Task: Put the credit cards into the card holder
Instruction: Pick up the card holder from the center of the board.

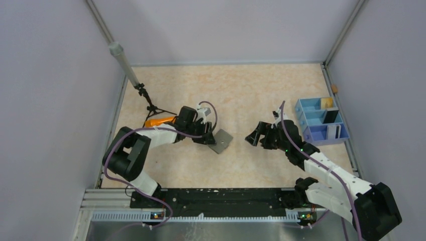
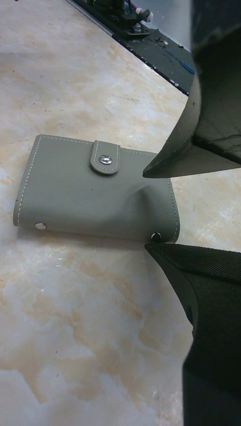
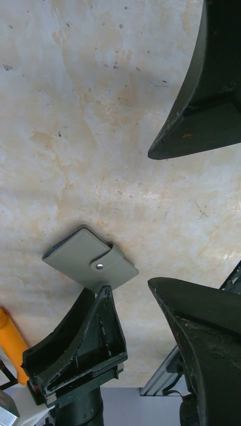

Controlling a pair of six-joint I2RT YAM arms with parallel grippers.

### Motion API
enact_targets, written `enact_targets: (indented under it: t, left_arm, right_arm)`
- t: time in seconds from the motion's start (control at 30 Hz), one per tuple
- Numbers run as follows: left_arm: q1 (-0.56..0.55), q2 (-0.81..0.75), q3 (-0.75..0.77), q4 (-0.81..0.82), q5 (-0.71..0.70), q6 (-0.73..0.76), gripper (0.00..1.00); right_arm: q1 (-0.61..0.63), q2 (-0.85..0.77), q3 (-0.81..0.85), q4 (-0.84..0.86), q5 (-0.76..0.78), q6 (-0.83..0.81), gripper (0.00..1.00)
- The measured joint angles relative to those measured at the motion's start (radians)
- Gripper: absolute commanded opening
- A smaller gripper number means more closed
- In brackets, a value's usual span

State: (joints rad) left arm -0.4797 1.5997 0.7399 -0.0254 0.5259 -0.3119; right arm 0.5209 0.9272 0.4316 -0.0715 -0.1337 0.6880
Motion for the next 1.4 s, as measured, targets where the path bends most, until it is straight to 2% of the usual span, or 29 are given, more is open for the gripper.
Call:
enact_targets:
  t: [0.17,0.23,0.27,0.37,0.43,0.6,0.7,0.97,1.2,1.4]
  left_arm:
    - [-0.012,0.0,-0.002,0.006,-0.025,-0.014,0.46]
    - [-0.029,0.006,0.0,0.01,-0.037,-0.025,0.41]
    - [-0.04,0.012,0.005,0.011,-0.043,-0.029,0.37]
    - [-0.081,0.034,0.022,0.017,-0.073,-0.044,0.12]
    - [-0.097,0.042,0.024,0.019,-0.09,-0.063,0.0]
    - [-0.109,0.037,0.013,0.043,-0.1,-0.112,0.0]
    - [-0.112,0.002,-0.015,0.06,-0.1,-0.13,0.0]
    - [-0.116,-0.254,-0.03,0.039,-0.087,-0.136,0.0]
    - [-0.116,-0.443,0.108,-0.151,-0.098,-0.131,0.0]
    - [-0.105,-0.577,0.205,-0.284,-0.127,-0.129,0.0]
  right_arm:
    - [0.0,0.001,0.0,0.001,-0.002,0.0,0.86]
    - [0.0,0.005,0.0,0.002,-0.003,0.0,0.85]
    - [0.0,0.007,0.0,0.002,-0.004,0.0,0.86]
    - [0.0,0.011,0.0,0.002,-0.005,0.0,0.85]
    - [0.0,0.011,0.0,0.002,-0.005,0.0,0.85]
    - [0.0,0.011,0.0,0.005,-0.009,0.0,0.86]
    - [0.0,0.011,0.0,0.022,-0.033,0.0,0.9]
    - [0.0,0.001,0.004,0.114,-0.199,-0.018,0.95]
    - [0.0,0.033,0.105,0.192,-0.375,-0.003,0.96]
    - [0.01,0.112,0.197,0.314,-0.456,0.049,0.96]
